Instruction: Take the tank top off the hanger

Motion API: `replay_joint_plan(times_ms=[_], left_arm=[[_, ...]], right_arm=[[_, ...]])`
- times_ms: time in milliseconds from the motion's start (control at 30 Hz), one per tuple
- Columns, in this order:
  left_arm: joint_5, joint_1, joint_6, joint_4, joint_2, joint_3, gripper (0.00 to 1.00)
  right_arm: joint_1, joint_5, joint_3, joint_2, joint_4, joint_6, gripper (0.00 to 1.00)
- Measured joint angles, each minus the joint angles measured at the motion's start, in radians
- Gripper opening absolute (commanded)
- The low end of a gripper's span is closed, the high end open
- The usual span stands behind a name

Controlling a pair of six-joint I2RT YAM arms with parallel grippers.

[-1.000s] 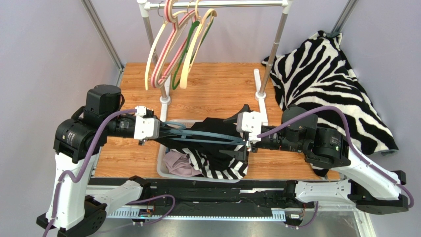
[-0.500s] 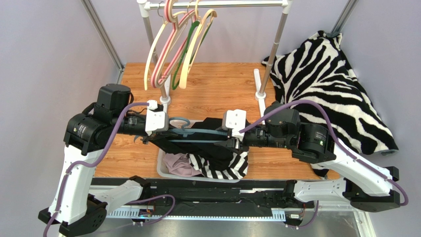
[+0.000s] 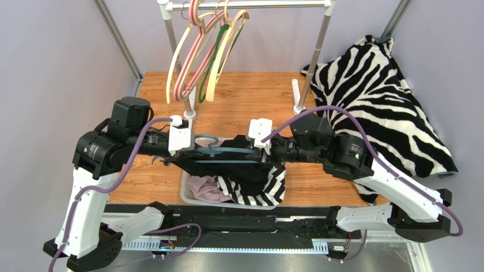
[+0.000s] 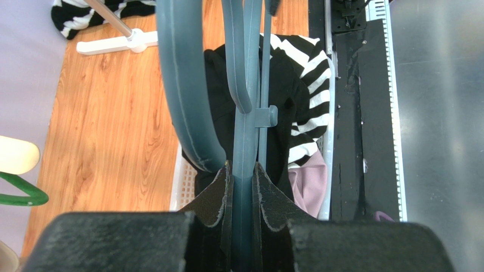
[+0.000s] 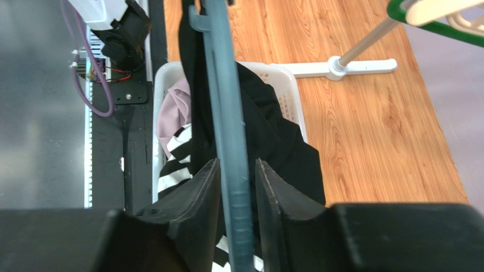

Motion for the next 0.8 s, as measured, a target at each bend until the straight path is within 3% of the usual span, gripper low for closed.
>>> replay_joint_plan(times_ms=[200, 433, 467, 567, 633, 667, 733, 800], left_arm=[[-0.003, -0.002, 0.003, 0.018, -0.003, 0.0, 0.0], [-0.006, -0.008, 0.005, 0.009, -0.001, 0.0, 0.0], [-0.006, -0.008, 0.005, 0.006, -0.001, 0.0, 0.03], [-0.009, -0.008, -0.003, 0.0, -0.001, 0.002, 0.25], [-0.013, -0.008, -0.008, 0.0, -0.002, 0.004, 0.3], [-0.015, -0.008, -0.014, 0.0, -0.003, 0.008, 0.41], [-0.024, -0.008, -0.029, 0.005, -0.012, 0.012, 0.45], [-0.032, -0.008, -0.047, 0.005, -0.026, 0.013, 0.58]], right_arm=[[-0.038, -0.042, -0.009, -0.026, -0.018, 0.01, 0.0], [-0.048, -0.079, -0.041, -0.038, -0.008, 0.022, 0.0], [-0.05, -0.085, -0.046, -0.039, -0.003, 0.027, 0.0], [-0.052, -0.092, -0.053, -0.04, 0.008, 0.038, 0.0], [-0.053, -0.095, -0.07, -0.046, 0.029, 0.053, 0.0], [-0.053, -0.094, -0.08, -0.05, 0.037, 0.063, 0.0], [-0.055, -0.086, -0.108, -0.059, 0.053, 0.081, 0.0], [-0.058, -0.08, -0.14, -0.07, 0.074, 0.101, 0.0]])
